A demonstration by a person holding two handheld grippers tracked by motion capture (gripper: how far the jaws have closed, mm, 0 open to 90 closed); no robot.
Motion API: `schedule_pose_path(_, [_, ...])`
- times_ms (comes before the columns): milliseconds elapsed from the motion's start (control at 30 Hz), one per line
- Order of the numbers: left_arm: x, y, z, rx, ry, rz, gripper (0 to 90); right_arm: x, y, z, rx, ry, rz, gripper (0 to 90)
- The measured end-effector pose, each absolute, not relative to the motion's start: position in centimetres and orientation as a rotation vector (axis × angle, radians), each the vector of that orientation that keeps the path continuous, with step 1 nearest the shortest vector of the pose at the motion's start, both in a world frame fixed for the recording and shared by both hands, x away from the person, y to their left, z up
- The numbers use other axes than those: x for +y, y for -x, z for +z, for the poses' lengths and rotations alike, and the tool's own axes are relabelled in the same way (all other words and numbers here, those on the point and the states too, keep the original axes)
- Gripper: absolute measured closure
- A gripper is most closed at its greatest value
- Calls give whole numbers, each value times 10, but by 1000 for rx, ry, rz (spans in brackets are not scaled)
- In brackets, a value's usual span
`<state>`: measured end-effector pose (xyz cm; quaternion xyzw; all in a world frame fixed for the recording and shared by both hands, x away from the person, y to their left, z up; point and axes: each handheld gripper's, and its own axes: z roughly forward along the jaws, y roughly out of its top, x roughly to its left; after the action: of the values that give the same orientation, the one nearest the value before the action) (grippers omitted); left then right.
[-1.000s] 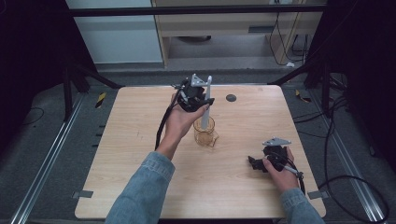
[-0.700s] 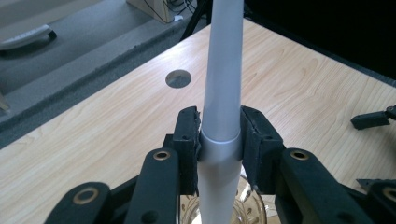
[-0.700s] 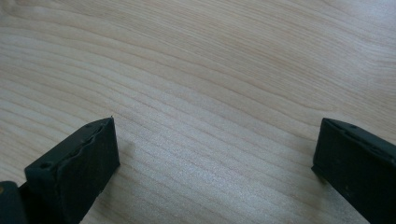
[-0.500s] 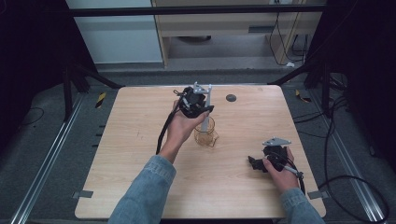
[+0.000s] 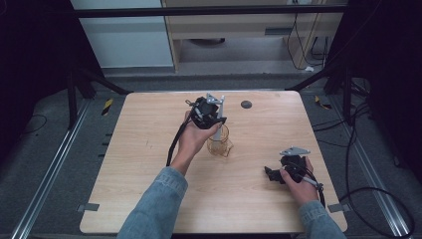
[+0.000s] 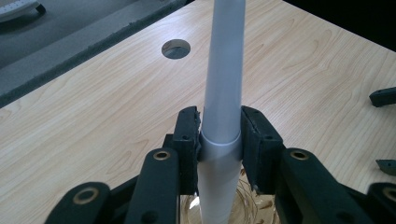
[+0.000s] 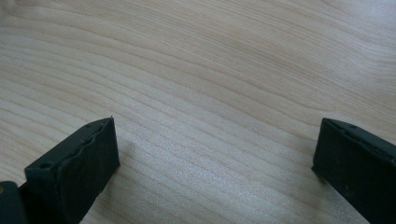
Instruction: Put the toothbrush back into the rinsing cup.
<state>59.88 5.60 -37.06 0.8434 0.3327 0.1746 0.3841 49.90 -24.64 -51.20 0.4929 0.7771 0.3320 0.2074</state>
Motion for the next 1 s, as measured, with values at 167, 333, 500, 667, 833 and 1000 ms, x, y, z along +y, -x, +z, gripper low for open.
schedule_pose_path(167, [55,-600,-373,852,-2159,441,686,-246,-499,-512,2164,-1370,925,4])
schedule_pose_path(333, [54,-601,-376,854,-2164,433,685,-246,-499,-512,2163,-1371,926,4])
schedule_pose_path(500, [56,-602,-380,863,-2169,426,686,-246,-499,-512,2163,-1371,926,4])
schedule_pose_path(667, [57,-602,-381,862,-2165,425,686,-246,-499,-512,2163,-1372,926,4])
schedule_pose_path(833, [56,-603,-381,868,-2157,423,685,-246,-499,-512,2164,-1371,925,4])
schedule_pose_path(1000, [55,-605,-382,877,-2148,422,685,-246,-499,-512,2163,-1372,926,3])
